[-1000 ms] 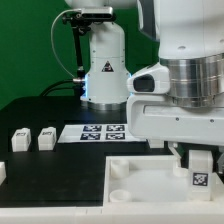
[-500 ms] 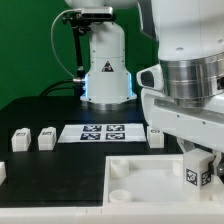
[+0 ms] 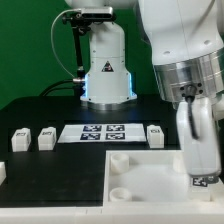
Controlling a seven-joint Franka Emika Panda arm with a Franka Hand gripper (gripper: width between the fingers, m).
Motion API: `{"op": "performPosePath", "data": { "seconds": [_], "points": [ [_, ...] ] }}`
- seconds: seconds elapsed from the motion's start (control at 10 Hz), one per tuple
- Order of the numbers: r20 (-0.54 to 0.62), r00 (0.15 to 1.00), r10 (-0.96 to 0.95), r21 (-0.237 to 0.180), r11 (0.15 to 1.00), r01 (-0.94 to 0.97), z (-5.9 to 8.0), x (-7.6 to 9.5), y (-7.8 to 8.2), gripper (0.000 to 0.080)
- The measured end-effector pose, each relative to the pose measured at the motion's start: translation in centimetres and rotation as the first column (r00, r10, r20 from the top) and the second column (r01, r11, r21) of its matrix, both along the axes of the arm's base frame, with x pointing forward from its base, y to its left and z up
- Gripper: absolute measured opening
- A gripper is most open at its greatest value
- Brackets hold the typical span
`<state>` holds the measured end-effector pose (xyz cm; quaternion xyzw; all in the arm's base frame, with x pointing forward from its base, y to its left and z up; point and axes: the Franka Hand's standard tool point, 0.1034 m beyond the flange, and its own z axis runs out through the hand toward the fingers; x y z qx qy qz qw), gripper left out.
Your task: Assemble one leg
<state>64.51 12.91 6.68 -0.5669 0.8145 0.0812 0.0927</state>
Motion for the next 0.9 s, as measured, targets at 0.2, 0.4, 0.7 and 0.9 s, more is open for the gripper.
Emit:
{"op": "performPosePath", "data": {
  "seconds": [0.2, 0.4, 0.7, 0.9],
  "points": [
    [-0.012, 0.998, -0.061, -0.005, 0.998, 0.061, 0.0, 0.0, -0.1, 0.0294],
    [-0.013, 0.998, -0.054, -0.005, 0.999, 0.054, -0.1, 0.0, 0.0, 0.0375],
    [0.002, 1.0, -0.025, 0.0, 1.0, 0.025, 0.9, -0.3, 0.9, 0.0629],
    [0.04, 0.999, -0.016, 0.012, 1.0, 0.016, 4.2, -0.4, 2.4, 0.0643]
  ]
}}
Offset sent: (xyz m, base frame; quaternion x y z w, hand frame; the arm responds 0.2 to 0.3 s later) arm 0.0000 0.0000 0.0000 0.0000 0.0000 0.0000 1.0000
